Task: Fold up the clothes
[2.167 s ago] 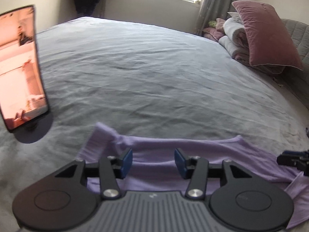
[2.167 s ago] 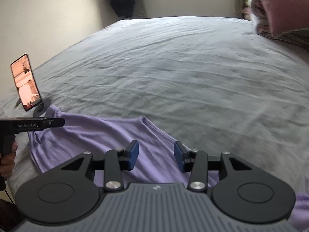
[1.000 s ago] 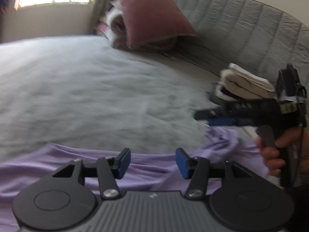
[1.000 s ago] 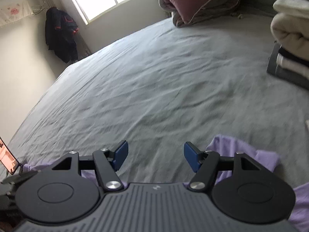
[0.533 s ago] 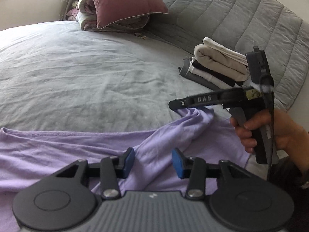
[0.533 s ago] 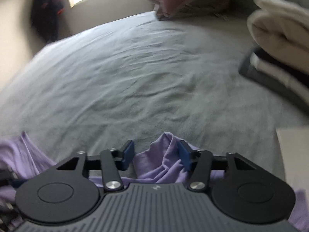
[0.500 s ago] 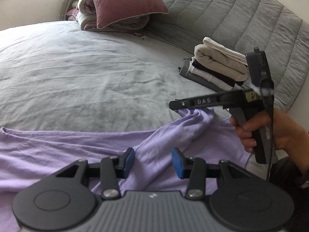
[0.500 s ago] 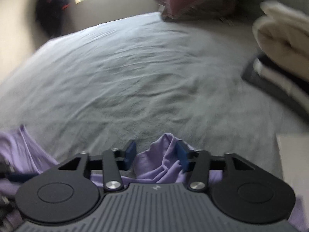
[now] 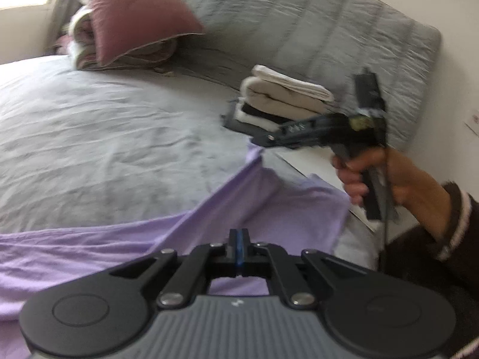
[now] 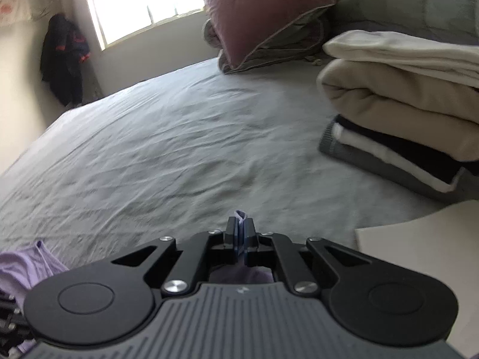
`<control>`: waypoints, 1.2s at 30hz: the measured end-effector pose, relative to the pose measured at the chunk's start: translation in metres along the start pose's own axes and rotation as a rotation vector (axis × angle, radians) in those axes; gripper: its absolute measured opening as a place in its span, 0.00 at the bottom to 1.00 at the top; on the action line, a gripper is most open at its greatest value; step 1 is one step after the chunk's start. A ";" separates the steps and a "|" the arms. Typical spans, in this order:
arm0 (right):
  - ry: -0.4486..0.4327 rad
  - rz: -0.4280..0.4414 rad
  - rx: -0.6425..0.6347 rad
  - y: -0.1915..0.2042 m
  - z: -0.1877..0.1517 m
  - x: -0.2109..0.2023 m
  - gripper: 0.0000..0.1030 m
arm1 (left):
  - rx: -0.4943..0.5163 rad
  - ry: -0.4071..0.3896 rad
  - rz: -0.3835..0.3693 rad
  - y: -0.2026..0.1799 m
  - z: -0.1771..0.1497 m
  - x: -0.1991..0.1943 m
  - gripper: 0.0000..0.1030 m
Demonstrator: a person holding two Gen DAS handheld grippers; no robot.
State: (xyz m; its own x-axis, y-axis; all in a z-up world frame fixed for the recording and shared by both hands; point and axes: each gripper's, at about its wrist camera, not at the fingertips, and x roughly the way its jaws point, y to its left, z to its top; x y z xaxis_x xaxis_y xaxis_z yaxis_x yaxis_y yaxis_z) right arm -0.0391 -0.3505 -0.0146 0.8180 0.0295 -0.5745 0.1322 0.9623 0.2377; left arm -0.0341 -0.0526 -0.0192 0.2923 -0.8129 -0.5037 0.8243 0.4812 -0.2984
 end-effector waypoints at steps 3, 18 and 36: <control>0.012 0.003 0.029 -0.007 0.000 -0.002 0.06 | 0.046 0.068 -0.048 -0.008 -0.005 0.003 0.00; 0.070 0.083 0.093 -0.003 0.004 0.003 0.44 | -0.027 -0.008 0.202 0.016 0.004 -0.005 0.48; -0.052 -0.155 -0.185 0.040 0.015 0.024 0.04 | -0.117 -0.023 0.157 0.029 0.004 -0.015 0.04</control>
State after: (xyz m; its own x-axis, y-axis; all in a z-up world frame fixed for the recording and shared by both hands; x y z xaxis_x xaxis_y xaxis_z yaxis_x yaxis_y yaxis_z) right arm -0.0060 -0.3157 -0.0072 0.8241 -0.1315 -0.5509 0.1574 0.9875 -0.0003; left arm -0.0126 -0.0278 -0.0170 0.4248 -0.7312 -0.5337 0.7057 0.6368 -0.3106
